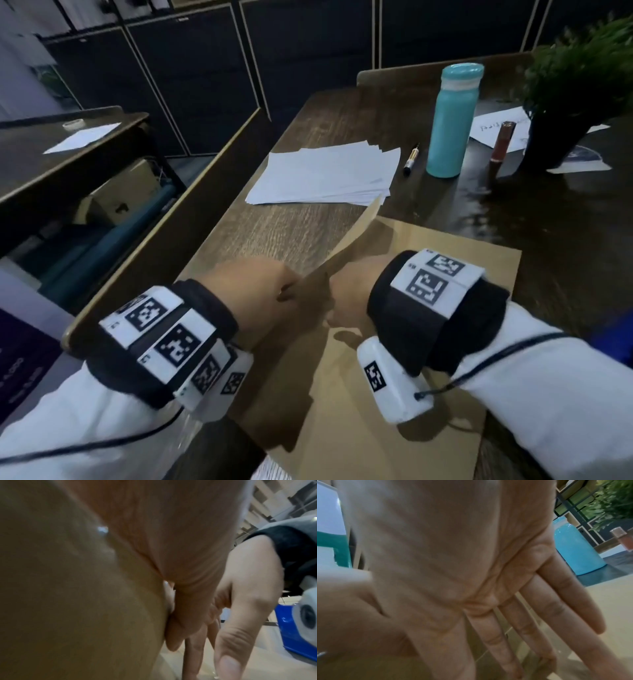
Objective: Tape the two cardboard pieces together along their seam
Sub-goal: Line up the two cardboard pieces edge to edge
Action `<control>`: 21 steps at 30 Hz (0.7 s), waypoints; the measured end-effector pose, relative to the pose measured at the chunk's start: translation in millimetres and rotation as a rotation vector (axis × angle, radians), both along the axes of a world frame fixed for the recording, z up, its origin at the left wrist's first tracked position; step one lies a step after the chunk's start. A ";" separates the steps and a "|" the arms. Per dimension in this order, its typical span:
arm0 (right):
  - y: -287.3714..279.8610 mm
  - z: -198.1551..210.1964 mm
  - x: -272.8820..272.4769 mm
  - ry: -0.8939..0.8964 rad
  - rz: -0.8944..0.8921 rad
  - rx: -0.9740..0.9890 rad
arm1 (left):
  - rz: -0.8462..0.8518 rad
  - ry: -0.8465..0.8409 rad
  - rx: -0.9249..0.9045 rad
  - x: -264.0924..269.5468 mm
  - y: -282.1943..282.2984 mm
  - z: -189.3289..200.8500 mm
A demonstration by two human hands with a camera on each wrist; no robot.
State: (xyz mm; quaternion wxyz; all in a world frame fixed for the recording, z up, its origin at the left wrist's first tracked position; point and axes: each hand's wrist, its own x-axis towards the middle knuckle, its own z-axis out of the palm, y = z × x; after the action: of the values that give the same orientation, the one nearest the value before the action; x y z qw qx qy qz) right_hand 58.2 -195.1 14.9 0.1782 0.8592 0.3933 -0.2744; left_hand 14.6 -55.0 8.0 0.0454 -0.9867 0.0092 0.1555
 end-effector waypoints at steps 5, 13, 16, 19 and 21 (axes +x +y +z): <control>-7.3 -18.3 -13.1 -0.069 0.085 0.049 | -0.045 -0.002 0.047 -14.9 -18.0 -7.0; -38.6 -32.4 -60.8 -0.054 -0.114 0.056 | -0.101 0.049 0.150 -54.7 -24.5 -15.3; -44.0 -33.8 -74.7 -0.070 -0.092 0.044 | -0.118 0.083 0.199 -62.3 -26.1 -18.3; -48.9 -31.7 -84.5 -0.078 -0.115 0.142 | -0.137 0.105 0.242 -72.1 -30.2 -19.6; -49.4 -30.8 -85.9 -0.119 -0.139 0.228 | -0.137 0.110 0.258 -79.2 -32.2 -22.2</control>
State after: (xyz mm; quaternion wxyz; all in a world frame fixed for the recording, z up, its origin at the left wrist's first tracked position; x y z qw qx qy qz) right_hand -27.7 -244.5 -15.9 0.0831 0.9138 0.3501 -0.1883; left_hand -64.6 -87.2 -14.2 0.1816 -0.9598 0.0591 0.2055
